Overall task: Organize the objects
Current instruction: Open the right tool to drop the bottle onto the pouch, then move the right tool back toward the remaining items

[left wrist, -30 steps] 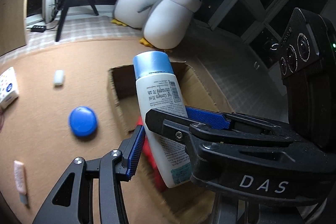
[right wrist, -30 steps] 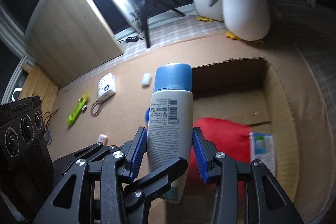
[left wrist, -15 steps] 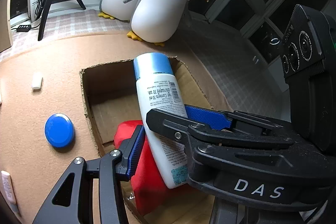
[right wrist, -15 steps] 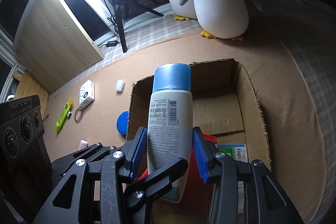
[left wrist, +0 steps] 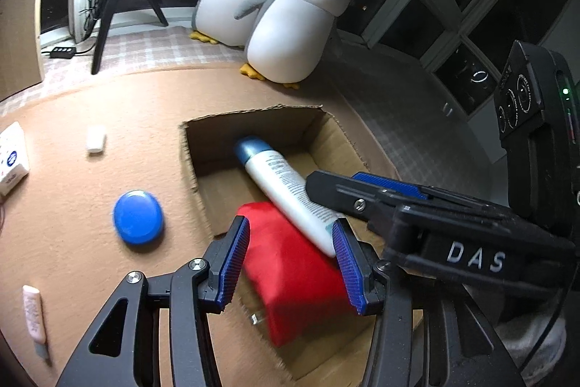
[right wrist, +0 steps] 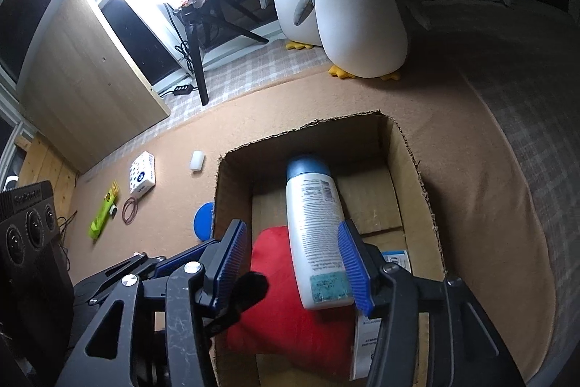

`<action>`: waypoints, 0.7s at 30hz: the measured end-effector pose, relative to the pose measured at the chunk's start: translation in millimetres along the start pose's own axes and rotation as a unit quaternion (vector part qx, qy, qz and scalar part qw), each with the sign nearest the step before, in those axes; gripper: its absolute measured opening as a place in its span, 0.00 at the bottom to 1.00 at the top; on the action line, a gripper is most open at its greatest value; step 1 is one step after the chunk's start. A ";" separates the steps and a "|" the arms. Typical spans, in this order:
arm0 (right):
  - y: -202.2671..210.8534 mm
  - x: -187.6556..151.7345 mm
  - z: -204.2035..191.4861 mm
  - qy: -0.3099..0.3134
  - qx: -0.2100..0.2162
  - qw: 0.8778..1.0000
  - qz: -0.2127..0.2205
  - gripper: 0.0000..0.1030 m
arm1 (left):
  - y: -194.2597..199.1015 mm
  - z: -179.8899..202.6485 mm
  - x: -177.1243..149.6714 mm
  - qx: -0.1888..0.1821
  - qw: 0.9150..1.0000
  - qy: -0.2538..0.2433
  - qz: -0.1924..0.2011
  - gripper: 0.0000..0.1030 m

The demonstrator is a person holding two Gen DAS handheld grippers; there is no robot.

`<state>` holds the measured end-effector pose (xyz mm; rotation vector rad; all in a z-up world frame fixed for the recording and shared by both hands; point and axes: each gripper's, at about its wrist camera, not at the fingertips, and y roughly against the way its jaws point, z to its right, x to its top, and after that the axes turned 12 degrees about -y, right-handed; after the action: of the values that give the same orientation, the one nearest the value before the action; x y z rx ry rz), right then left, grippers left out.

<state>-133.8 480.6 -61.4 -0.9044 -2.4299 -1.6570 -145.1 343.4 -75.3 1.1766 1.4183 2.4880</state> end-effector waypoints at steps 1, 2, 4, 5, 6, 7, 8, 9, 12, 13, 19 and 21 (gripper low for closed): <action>1.2 -1.7 -1.2 0.000 0.001 1.000 0.002 0.49 | 4.4 -2.1 -2.7 0.002 1.000 0.001 0.001 0.50; 2.2 -3.2 -2.5 0.000 0.000 1.000 0.004 0.50 | 8.8 -4.7 -5.5 0.005 1.000 0.002 0.002 0.50; 3.3 -6.3 -5.2 0.001 -0.002 1.000 0.006 0.50 | 19.3 -8.8 -12.4 0.010 1.000 0.003 0.005 0.50; 3.7 -8.3 -7.0 0.001 -0.001 1.000 0.007 0.50 | 24.4 -12.0 -15.1 0.015 1.000 0.005 0.006 0.50; 4.1 -10.4 -8.5 0.001 -0.001 1.000 0.008 0.50 | 28.9 -15.6 -18.0 0.019 1.000 0.006 0.007 0.50; 4.3 -12.4 -10.1 0.001 0.000 1.000 0.009 0.50 | 34.2 -19.7 -21.5 0.023 1.000 0.009 0.008 0.50; 4.6 -14.7 -12.3 0.001 0.002 1.000 0.010 0.50 | 39.8 -24.5 -25.5 0.026 1.000 0.013 0.009 0.50; 5.1 -16.6 -14.2 0.001 0.005 1.000 0.011 0.50 | 45.2 -28.9 -29.5 0.029 0.999 0.017 0.010 0.50; 6.9 -23.1 -22.5 0.002 0.013 1.000 0.017 0.50 | 62.1 -45.2 -41.5 0.042 0.999 0.026 0.013 0.50; 7.5 -25.3 -25.9 0.003 0.016 1.000 0.019 0.50 | 68.2 -51.1 -45.3 0.048 0.998 0.028 0.014 0.50; 12.2 -43.3 -52.4 0.025 0.021 0.999 0.037 0.50 | 103.2 -91.8 -74.4 0.080 0.995 0.055 0.017 0.50; 12.0 -50.4 -62.4 0.034 0.026 0.998 0.038 0.50 | 113.5 -107.1 -85.3 0.098 0.993 0.070 0.017 0.50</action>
<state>-102.8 407.7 -43.9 -0.9051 -2.3514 -1.5661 -116.8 167.9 -71.4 1.0826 1.7261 2.5482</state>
